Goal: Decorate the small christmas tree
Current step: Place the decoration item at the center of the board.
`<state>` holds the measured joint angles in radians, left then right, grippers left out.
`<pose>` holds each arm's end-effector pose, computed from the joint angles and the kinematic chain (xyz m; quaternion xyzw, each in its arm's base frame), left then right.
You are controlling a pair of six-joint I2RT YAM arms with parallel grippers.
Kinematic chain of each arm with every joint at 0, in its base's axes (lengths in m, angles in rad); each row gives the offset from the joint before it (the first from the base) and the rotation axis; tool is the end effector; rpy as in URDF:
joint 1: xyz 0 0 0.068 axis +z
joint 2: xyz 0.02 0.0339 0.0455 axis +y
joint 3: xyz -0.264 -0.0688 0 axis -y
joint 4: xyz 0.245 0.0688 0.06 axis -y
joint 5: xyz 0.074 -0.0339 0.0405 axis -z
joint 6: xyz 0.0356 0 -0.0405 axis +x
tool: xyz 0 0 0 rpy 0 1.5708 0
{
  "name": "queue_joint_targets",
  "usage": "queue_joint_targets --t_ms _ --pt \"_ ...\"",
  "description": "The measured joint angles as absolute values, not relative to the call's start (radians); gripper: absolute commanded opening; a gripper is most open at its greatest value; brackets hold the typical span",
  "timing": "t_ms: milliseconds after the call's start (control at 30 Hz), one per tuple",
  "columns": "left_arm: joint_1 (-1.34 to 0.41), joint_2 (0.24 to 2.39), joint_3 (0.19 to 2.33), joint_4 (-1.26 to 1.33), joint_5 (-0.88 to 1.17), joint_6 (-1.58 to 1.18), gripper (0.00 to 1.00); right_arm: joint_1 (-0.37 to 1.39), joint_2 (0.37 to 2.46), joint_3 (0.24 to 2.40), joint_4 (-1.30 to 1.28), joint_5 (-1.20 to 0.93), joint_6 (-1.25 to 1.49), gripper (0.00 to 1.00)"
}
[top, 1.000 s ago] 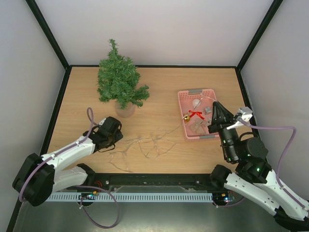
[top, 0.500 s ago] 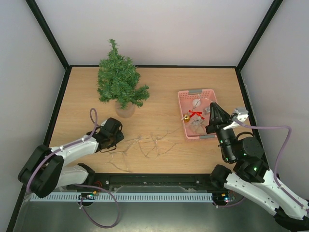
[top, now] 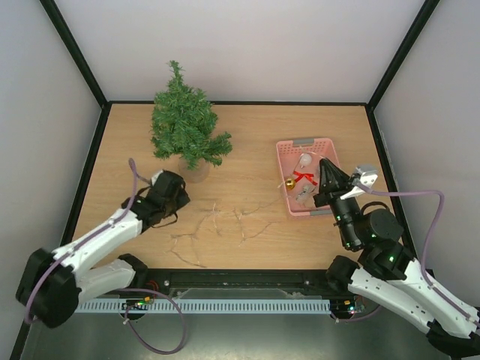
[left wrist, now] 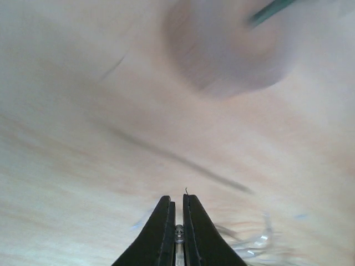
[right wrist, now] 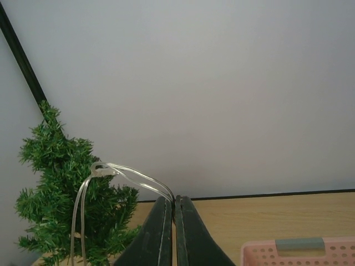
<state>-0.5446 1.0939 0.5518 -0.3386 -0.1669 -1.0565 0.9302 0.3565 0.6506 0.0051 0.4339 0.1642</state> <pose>0.1819 -0.1033 0.1889 -0.2647 0.9001 -0.1873 0.2910 0.0665 0.0642 0.3654 -0.0561 0.6026 0.2997 0.7375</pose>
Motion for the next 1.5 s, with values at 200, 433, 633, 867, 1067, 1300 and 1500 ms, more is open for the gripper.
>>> queue_joint_targets --t_ms 200,433,633,867,1067,1300,1500 --pt "-0.545 0.889 0.825 -0.414 -0.273 -0.966 0.07 0.930 0.437 0.694 0.016 0.420 0.140 0.02" --pt "-0.545 0.740 1.114 -0.402 -0.377 -0.809 0.11 0.930 0.587 0.810 0.057 0.442 0.111 0.02" --pt "-0.545 0.720 1.247 -0.397 -0.413 -0.680 0.11 0.930 0.780 0.853 -0.052 0.564 0.163 0.02" --pt "-0.545 0.711 1.237 -0.458 -0.461 -0.595 0.11 0.930 0.725 0.859 -0.169 0.834 0.169 0.02" --pt "-0.545 0.704 1.219 -0.487 -0.505 -0.548 0.12 0.930 0.532 0.916 -0.086 1.023 0.115 0.02" --pt "-0.545 0.702 1.176 -0.492 -0.559 -0.516 0.31 0.930 0.436 0.880 0.077 0.994 0.051 0.02" --pt "-0.543 0.708 1.036 -0.460 -0.324 -0.498 0.39 0.930 0.522 0.879 0.072 0.863 0.067 0.02"
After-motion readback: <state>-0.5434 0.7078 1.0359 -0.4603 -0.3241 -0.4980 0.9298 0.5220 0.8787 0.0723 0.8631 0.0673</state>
